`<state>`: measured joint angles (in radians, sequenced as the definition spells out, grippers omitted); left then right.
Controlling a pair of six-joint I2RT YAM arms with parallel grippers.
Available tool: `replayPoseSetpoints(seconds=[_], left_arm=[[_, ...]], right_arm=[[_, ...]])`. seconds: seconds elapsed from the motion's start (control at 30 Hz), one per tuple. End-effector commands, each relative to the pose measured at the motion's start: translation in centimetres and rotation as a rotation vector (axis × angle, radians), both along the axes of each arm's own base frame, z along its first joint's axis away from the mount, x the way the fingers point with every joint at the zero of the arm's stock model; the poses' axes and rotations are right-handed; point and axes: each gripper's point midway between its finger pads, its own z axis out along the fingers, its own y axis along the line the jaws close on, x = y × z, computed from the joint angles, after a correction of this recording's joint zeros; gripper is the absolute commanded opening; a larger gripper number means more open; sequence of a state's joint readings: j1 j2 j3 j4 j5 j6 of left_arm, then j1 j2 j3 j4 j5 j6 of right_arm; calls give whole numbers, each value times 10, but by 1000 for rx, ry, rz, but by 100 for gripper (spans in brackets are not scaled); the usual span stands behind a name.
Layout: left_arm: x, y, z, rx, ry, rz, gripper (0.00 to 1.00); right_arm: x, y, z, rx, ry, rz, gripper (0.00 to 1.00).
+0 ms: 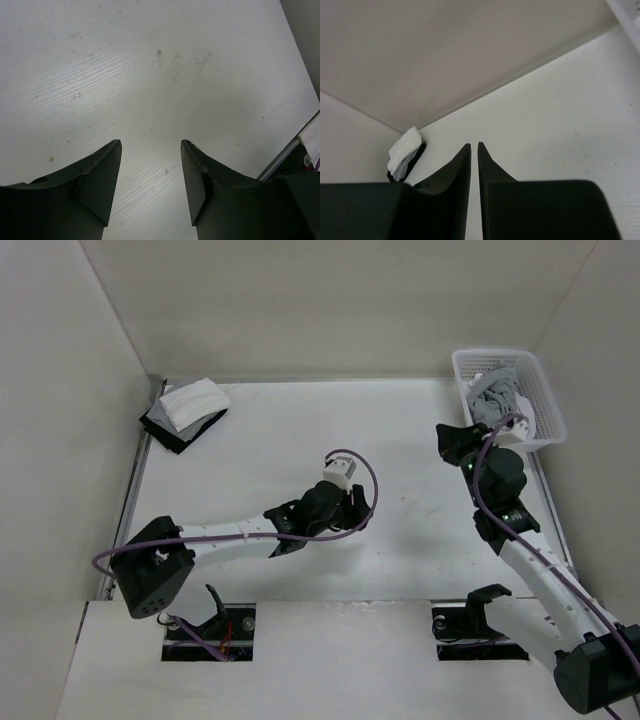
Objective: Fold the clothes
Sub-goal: Grab the tank top from the pile
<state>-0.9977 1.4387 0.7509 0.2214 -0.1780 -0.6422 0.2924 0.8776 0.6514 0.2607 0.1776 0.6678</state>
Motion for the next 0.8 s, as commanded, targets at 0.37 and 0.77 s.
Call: replayPoseSetpoints(seconds=[0.37, 0.77], left_arm=[[-3, -1, 15, -62, -161, -78, 8], [26, 18, -14, -58, -136, -7, 33]], right_arm=[[102, -119, -12, -56, 235, -355, 0], [253, -245, -83, -80, 423, -480, 39]])
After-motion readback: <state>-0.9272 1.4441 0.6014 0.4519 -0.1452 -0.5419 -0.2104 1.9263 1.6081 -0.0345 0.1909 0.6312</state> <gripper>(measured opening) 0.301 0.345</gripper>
